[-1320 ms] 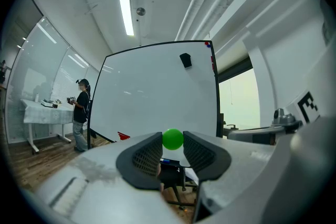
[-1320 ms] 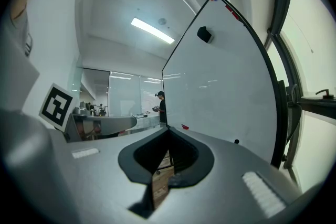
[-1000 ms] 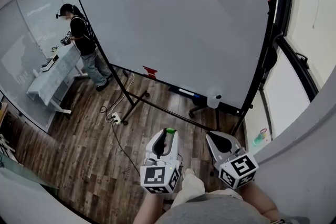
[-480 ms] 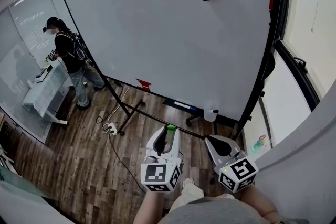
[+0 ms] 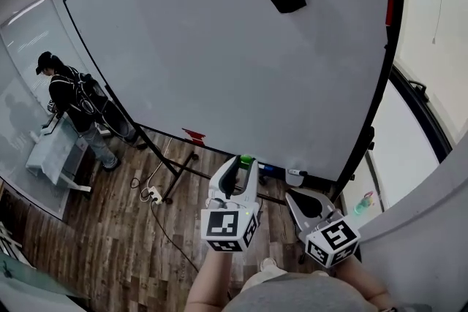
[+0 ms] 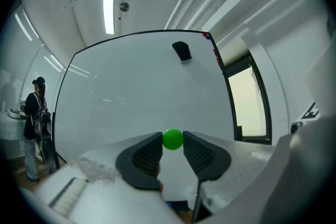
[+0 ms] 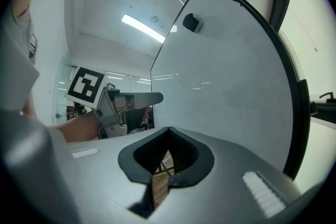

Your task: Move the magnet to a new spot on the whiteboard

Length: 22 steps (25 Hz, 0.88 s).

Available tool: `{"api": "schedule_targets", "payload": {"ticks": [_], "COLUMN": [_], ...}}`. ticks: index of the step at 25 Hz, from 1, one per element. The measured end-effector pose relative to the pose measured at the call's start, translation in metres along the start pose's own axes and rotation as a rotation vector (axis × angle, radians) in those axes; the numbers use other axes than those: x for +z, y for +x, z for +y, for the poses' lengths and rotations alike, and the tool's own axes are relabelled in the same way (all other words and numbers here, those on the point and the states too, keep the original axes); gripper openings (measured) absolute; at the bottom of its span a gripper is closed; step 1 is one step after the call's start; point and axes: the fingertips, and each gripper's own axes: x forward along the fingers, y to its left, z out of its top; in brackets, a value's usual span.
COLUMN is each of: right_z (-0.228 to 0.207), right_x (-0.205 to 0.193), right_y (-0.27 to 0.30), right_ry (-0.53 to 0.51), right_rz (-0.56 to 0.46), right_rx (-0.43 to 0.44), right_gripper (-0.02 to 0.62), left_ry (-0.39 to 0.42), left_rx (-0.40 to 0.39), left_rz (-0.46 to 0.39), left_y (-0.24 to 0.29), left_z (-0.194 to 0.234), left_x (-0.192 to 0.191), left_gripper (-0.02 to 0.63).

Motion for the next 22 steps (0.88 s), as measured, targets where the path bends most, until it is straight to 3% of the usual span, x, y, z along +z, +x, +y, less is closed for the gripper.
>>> {"api": "schedule_targets", "payload": {"ticks": [13, 22], "right_z": [-0.037, -0.061], "right_x": [0.006, 0.009], "right_y": [0.044, 0.049], "right_ry": [0.003, -0.002], "right_rz": [-0.019, -0.027], "right_rx": [-0.115, -0.215], "right_gripper": [0.0, 0.0], "left_ry": [0.051, 0.078], "left_rx": [-0.138, -0.179], "left_rz": [-0.036, -0.031], "left_y": [0.105, 0.15], "left_z": [0.015, 0.019], "left_x": [0.033, 0.04], "left_gripper": [0.135, 0.135]}}
